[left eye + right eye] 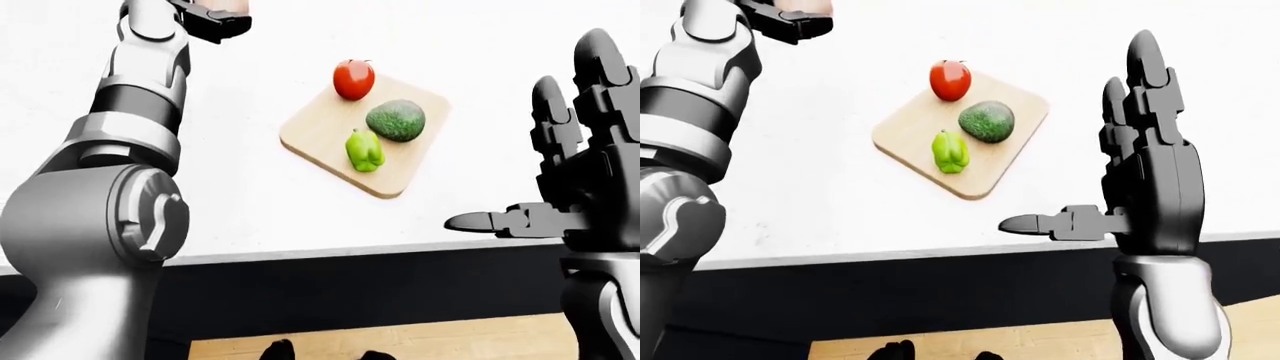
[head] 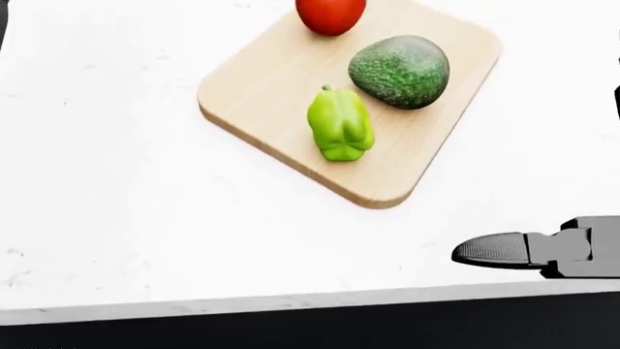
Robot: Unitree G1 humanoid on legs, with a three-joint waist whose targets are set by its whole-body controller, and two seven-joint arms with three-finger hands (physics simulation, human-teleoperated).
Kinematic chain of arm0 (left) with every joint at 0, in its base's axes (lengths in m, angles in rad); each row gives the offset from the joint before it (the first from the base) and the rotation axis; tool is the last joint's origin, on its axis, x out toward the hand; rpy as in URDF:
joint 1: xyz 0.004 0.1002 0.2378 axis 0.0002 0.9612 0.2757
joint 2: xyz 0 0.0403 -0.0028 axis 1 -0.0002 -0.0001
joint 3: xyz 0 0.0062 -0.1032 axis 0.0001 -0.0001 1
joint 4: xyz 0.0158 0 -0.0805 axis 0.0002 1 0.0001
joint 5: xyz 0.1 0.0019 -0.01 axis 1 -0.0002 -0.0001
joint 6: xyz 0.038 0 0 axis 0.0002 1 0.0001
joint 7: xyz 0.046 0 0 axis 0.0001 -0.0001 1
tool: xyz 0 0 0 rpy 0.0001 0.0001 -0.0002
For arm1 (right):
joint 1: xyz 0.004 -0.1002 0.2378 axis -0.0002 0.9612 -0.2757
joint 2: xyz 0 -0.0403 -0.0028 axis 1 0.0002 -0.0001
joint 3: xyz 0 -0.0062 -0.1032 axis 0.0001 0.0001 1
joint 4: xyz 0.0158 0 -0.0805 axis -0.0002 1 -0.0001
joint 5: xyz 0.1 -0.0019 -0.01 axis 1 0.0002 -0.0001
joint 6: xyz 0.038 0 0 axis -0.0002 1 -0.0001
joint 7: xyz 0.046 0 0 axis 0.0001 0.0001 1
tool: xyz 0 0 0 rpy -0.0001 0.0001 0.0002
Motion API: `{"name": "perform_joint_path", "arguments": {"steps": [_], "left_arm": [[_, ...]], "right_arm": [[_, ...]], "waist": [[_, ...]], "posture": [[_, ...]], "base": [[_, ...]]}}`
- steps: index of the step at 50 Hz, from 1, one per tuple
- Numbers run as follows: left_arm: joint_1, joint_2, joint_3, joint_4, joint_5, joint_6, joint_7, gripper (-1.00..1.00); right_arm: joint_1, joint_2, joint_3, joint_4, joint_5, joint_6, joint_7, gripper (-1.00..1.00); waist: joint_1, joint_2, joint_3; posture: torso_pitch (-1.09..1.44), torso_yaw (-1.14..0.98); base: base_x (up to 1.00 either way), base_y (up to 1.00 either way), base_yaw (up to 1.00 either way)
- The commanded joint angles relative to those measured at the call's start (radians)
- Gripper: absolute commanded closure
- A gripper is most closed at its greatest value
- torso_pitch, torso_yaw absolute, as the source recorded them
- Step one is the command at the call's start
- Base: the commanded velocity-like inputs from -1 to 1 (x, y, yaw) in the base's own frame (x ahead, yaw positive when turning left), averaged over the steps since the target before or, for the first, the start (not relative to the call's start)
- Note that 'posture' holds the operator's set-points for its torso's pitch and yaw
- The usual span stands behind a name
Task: Place the avocado, onion, tomato and bell pepper on the cutting board.
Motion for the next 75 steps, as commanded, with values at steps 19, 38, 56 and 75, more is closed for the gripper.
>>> {"name": "perform_joint_path", "arguments": {"steps": [19,38,56,75], "left_arm": [[-0.009,0.017,-0.052,-0.072,-0.067,-0.087,-0.134,1.00],[0.003,0.054,-0.087,-0.139,-0.215,-0.076,-0.365,1.00],[0.073,0.074,-0.124,-0.295,-0.288,0.003,-0.573,1.00],[0.371,0.054,-0.122,-0.954,-0.367,0.371,-0.583,1.00]], "right_arm": [[0.003,0.019,-0.012,-0.022,-0.036,-0.047,0.026,-1.00],[-0.019,0.059,0.009,-0.020,-0.101,-0.031,0.070,-1.00],[-0.026,0.071,0.019,-0.021,-0.116,-0.027,0.080,-1.00],[-0.027,0.089,0.043,0.007,-0.145,-0.055,0.091,-1.00]], "waist": [[0.008,-0.002,-0.042],[0.003,0.008,-0.040],[0.000,0.011,-0.040],[-0.001,0.015,-0.042]], "posture": [[0.29,-0.06],[0.29,-0.06],[0.29,-0.06],[0.29,-0.06]], "base": [[0.00,0.00,0.00],[0.00,0.00,0.00],[0.00,0.00,0.00],[0.00,0.00,0.00]]}}
